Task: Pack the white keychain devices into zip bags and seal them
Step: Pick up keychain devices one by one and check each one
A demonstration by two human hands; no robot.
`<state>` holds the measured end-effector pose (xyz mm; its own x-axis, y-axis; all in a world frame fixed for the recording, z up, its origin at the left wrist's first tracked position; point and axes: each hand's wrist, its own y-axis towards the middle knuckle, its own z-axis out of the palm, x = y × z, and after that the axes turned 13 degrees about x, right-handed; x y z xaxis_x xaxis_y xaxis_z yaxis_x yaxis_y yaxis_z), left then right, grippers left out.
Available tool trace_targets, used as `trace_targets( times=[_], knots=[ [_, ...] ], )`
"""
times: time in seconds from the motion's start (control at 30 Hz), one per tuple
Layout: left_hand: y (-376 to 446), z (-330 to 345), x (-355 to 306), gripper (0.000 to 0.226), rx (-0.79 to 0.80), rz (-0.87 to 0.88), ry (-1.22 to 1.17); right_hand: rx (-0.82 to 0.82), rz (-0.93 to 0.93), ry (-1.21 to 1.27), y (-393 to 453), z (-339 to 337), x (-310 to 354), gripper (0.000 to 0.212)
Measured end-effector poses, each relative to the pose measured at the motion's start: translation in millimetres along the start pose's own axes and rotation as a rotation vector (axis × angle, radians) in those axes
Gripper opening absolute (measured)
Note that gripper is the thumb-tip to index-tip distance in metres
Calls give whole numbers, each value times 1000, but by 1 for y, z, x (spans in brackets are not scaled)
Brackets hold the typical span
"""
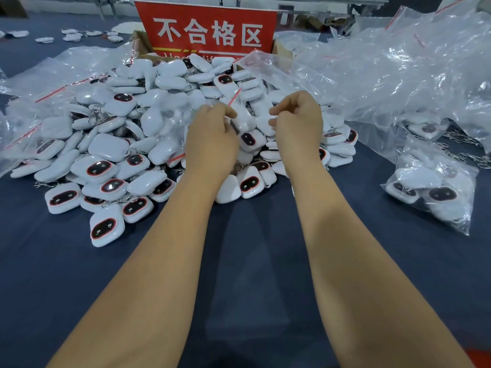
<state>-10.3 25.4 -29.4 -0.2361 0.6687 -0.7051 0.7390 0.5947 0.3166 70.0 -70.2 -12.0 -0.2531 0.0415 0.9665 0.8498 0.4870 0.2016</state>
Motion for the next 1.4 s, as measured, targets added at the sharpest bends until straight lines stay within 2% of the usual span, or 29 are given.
trace_targets(
  times=[0.07,0.23,0.33,0.53,0.83,1.0,1.13,1.27,1.4],
  knots=[
    [3,-1,3,33,-49,-48,37,11,31,-146,3,-4,-2,30],
    [4,-3,7,43,-142,-104,95,217,12,-530,1,2,-4,23],
    [5,-6,6,43,-87,-77,49,327,3,-685,-1,7,-4,37],
    [5,-10,6,35,-13,-67,-72,402,-9,-660,-1,6,-6,47],
    [6,-9,5,27,59,-46,9,362,-62,-505,1,6,-8,51],
    [4,-8,6,35,21,-37,7,347,-59,-545,1,7,-9,42],
    [6,-8,7,40,26,-33,8,342,-115,-571,0,7,-6,24],
    [7,-7,8,38,41,-38,15,250,-159,-567,-5,9,-5,23],
    [6,-8,8,38,42,-26,8,115,-161,-377,-8,12,-2,31]
  ],
)
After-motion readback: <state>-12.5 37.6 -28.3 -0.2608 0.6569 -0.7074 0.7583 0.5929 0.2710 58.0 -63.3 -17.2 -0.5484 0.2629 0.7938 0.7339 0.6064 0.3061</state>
